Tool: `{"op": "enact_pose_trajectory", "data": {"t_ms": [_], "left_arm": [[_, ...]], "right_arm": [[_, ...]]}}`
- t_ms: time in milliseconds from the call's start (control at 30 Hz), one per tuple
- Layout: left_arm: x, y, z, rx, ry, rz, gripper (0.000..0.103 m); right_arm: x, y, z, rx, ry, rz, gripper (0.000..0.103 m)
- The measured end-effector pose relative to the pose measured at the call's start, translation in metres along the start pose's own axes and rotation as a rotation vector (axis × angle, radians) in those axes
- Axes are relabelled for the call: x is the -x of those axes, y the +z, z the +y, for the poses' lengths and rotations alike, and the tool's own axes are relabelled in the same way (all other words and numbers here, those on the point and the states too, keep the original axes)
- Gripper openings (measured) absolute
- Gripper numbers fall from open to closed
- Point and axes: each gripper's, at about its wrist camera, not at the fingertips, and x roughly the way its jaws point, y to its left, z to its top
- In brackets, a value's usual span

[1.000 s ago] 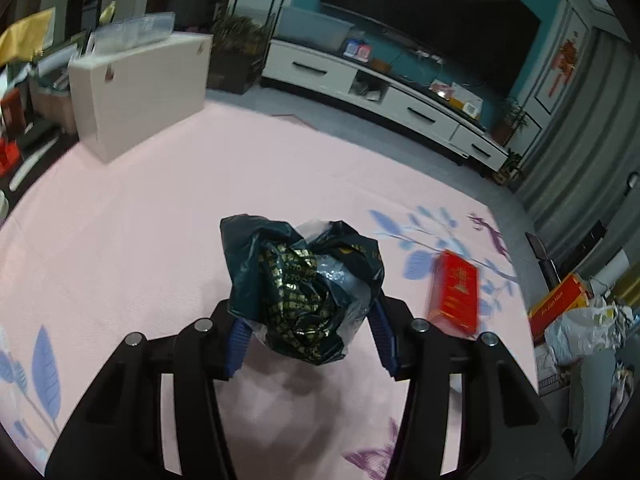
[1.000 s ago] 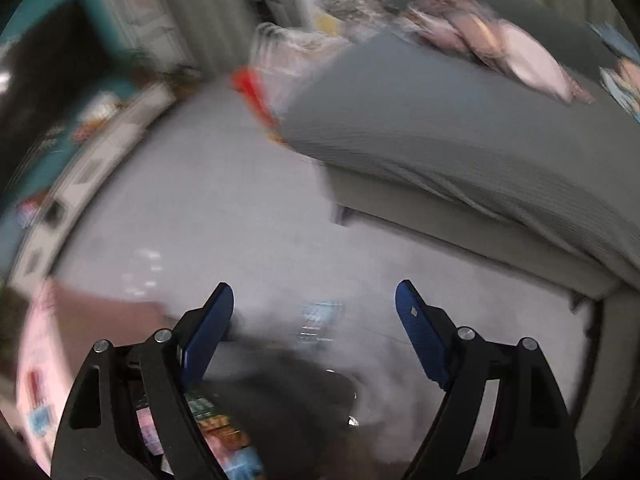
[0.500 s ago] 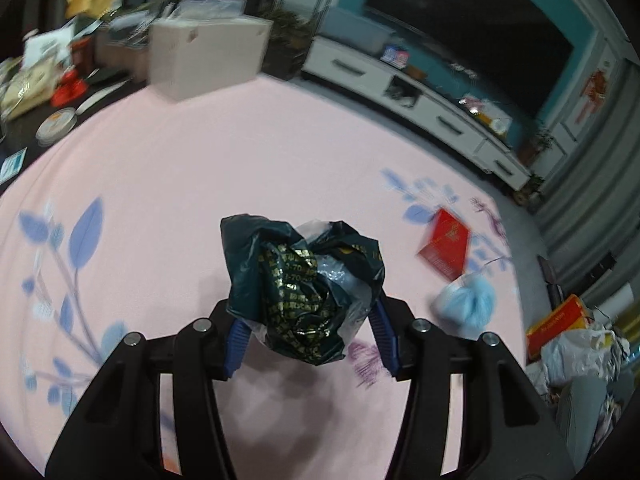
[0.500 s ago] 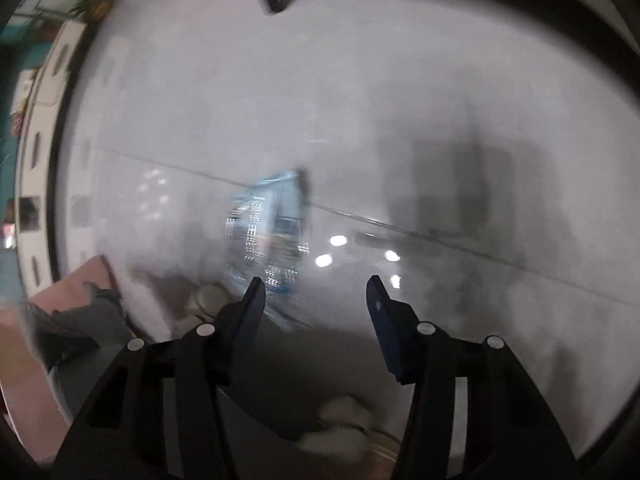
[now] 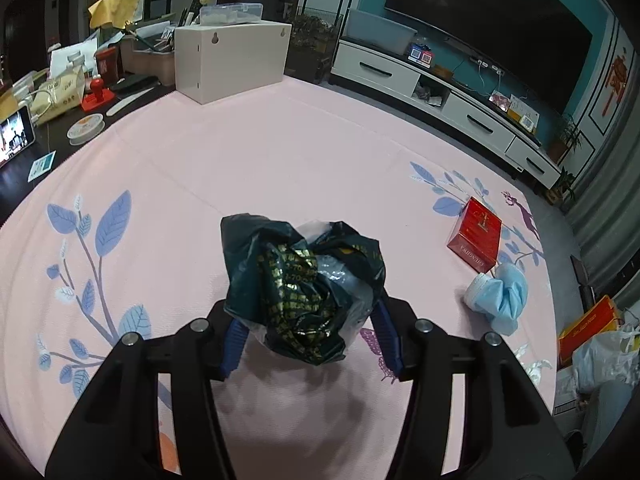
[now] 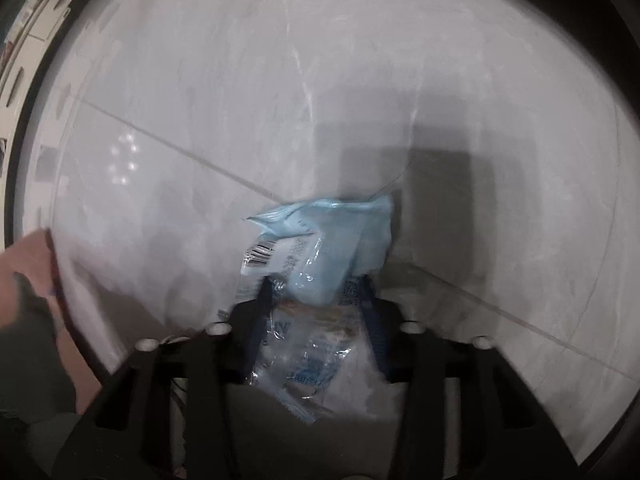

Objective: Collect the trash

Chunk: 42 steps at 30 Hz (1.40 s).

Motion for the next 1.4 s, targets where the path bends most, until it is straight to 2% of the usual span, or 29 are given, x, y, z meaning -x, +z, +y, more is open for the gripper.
{"op": "enact_pose_trajectory", "data": {"t_ms": [133, 200, 267, 333, 467, 500, 600, 667, 733, 867, 1000, 1067, 1100, 1133, 1267, 1333, 1400], "left_arm": [[0.004, 0.0, 0.002, -0.004, 0.002, -0.005, 0.055], [0.007, 0.001, 0.003, -0.002, -0.005, -0.01, 0.055], [0.011, 0.003, 0.004, -0.005, -0.022, -0.012, 0.055], [0.017, 0.004, 0.006, -0.004, -0.039, -0.015, 0.056], [0.027, 0.007, 0.015, 0.002, -0.039, -0.035, 0.056], [0.029, 0.007, 0.019, 0.006, -0.032, -0.039, 0.056], [0.034, 0.006, 0.023, 0.008, -0.06, -0.034, 0.056], [0.038, 0.005, 0.025, -0.002, -0.056, -0.042, 0.056], [0.042, 0.004, 0.026, -0.018, -0.041, -0.057, 0.056], [0.041, 0.003, 0.03, -0.016, -0.099, -0.017, 0.056], [0.041, 0.004, 0.026, -0.061, -0.126, -0.006, 0.056], [0.039, 0.006, 0.023, -0.104, -0.139, 0.001, 0.056], [0.038, 0.008, 0.022, -0.119, -0.146, 0.005, 0.056], [0.037, 0.009, 0.021, -0.134, -0.155, 0.007, 0.056], [0.031, 0.01, 0.023, -0.129, -0.202, 0.004, 0.056], [0.024, 0.006, 0.028, -0.094, -0.238, 0.035, 0.056], [0.014, 0.001, 0.031, -0.081, -0.258, 0.073, 0.056]], "right_arm": [[0.003, 0.0, -0.007, -0.029, 0.061, -0.02, 0.009], [0.021, -0.002, -0.011, -0.012, 0.022, -0.053, 0.006], [0.057, -0.004, -0.016, 0.015, 0.039, -0.111, 0.006], [0.109, -0.008, -0.02, 0.019, 0.044, -0.187, 0.006], [0.268, -0.04, -0.008, 0.155, 0.053, -0.466, 0.006], [0.309, -0.053, -0.003, 0.185, 0.089, -0.518, 0.006], [0.399, -0.095, 0.019, 0.321, 0.182, -0.596, 0.006], [0.44, -0.136, 0.045, 0.46, 0.257, -0.615, 0.006], [0.46, -0.168, 0.061, 0.57, 0.31, -0.583, 0.006], [0.45, -0.222, 0.101, 0.736, 0.387, -0.412, 0.008], [0.413, -0.251, 0.127, 0.811, 0.312, -0.257, 0.02], [0.409, -0.263, 0.134, 0.829, 0.241, -0.234, 0.043], [0.41, -0.272, 0.136, 0.828, 0.224, -0.242, 0.063], [0.418, -0.273, 0.14, 0.831, 0.211, -0.259, 0.072], [0.447, -0.296, 0.2, 0.961, 0.198, -0.355, 0.074], [0.451, -0.313, 0.239, 1.016, 0.268, -0.357, 0.083], [0.451, -0.331, 0.286, 1.085, 0.343, -0.343, 0.084]]}}
